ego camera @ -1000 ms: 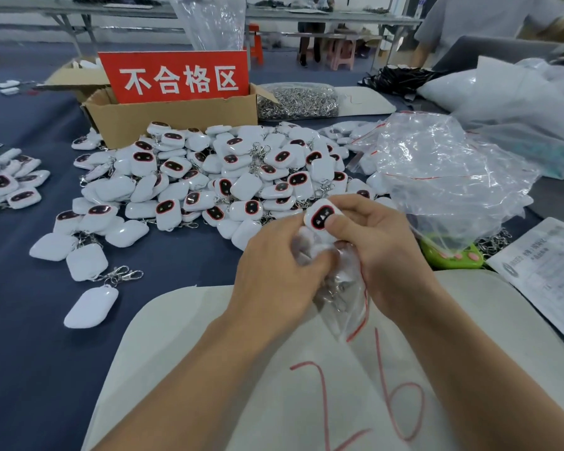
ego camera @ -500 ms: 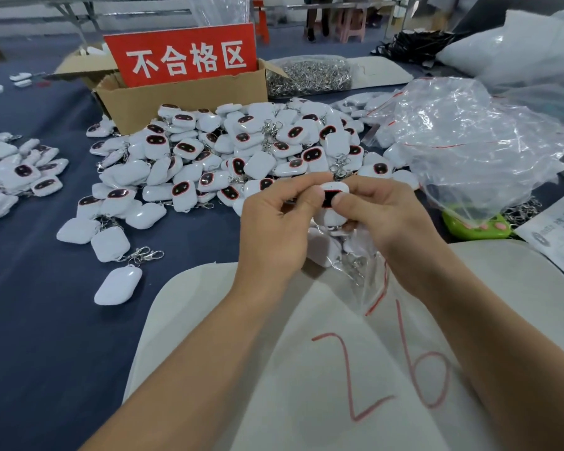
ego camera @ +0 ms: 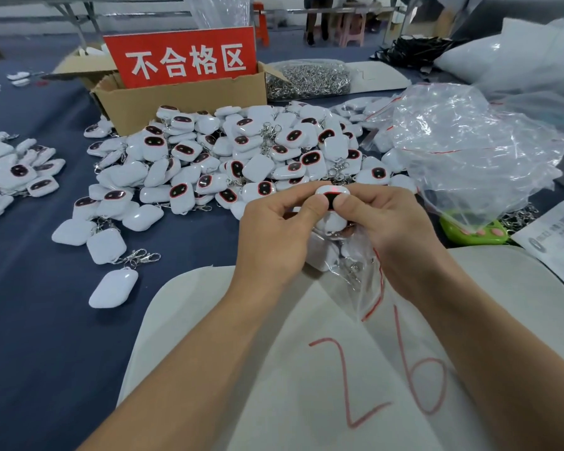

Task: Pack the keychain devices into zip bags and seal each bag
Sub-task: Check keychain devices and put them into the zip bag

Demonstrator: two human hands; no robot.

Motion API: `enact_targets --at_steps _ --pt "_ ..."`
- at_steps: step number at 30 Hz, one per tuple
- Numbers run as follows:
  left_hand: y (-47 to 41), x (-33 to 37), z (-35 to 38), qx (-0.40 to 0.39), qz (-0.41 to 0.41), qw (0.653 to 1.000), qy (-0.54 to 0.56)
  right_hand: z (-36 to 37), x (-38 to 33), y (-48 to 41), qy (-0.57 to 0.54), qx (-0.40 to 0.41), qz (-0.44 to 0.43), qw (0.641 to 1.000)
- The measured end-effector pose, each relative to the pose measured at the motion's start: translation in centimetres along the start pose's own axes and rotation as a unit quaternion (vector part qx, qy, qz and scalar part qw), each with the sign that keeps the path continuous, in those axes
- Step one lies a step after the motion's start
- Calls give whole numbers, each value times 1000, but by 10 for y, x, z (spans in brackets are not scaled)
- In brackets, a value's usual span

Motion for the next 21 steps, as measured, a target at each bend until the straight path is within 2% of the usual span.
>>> enact_targets --at_steps 5,14,21 --pt "2 0 -1 32 5 999 -29 1 0 -4 59 -29 -17 998" --pt "8 6 2 87 40 987 -127 0 1 -3 49 -77 -12 996" --pt "7 6 3 71 17 992 -101 3 5 -2 52 -25 -14 998"
Point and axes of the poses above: each hand's wrist, its own y-axis away from the middle knuckle, its own z-axis out of the palm, x = y × z, the point moved 1 cm from there along -y, towards the middle knuckle, and after that the axes turned 3 degrees about -z, right-handed, at the moved point
